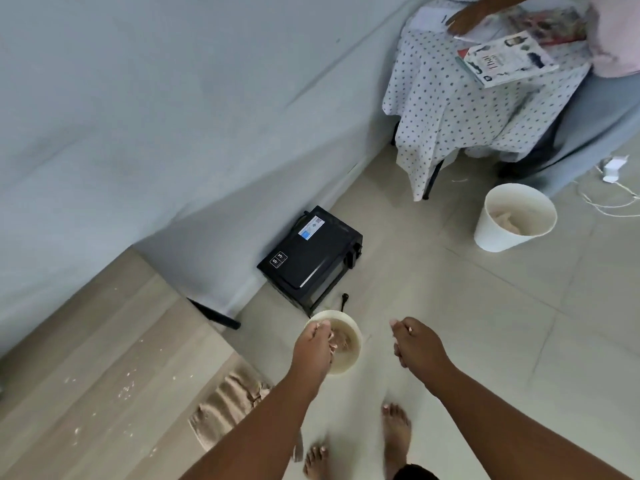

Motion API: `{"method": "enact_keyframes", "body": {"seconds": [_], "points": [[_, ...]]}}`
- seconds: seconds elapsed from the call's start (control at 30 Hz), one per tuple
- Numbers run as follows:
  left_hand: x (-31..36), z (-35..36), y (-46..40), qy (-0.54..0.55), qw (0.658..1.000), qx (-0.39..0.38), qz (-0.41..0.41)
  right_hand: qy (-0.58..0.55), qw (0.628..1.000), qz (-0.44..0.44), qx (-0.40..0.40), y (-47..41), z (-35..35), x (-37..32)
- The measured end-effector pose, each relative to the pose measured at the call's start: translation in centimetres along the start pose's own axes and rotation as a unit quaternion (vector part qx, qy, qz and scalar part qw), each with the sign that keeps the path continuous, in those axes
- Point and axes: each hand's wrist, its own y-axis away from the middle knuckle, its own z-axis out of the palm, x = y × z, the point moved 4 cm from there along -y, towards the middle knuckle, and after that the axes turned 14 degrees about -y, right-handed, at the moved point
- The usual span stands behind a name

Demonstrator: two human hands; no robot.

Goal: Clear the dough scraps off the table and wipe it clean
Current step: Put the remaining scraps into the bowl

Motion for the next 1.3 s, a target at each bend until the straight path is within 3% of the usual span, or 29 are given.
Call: {"method": "enact_keyframes", "body": {"seconds": [0.27,0.4,0.73,1.0,1.1,1.3], "points": [[0.7,3.2,-5.5,0.085,0.989,0.069,-0.104,0.025,0.999,0.004,-0.034,-10.8,0.2,-1.1],[-1.3,5.7,-10.0,0.103,0.982,0.077,-0.135,0.057,0.997,0.005,-0.058,-14.6,2.5,1.7],[-9.2,10.6,-20.6,0.146,0.974,0.083,-0.154,0.012,0.994,0.073,-0.079,-21.7,8.2,11.1],[-17.3,14.9,-24.6,0.339,0.895,0.113,-0.267,0.041,0.985,0.15,-0.078,-24.7,9.1,20.8],[-19.0,17.0,-25.7,0.344,0.888,0.126,-0.278,-0.027,0.969,0.238,-0.067,-25.0,9.9,23.5],[-21.3,18.5,-29.1,0.301,0.902,0.102,-0.291,-0.048,0.96,0.269,-0.063,-26.1,12.5,26.3]]}}
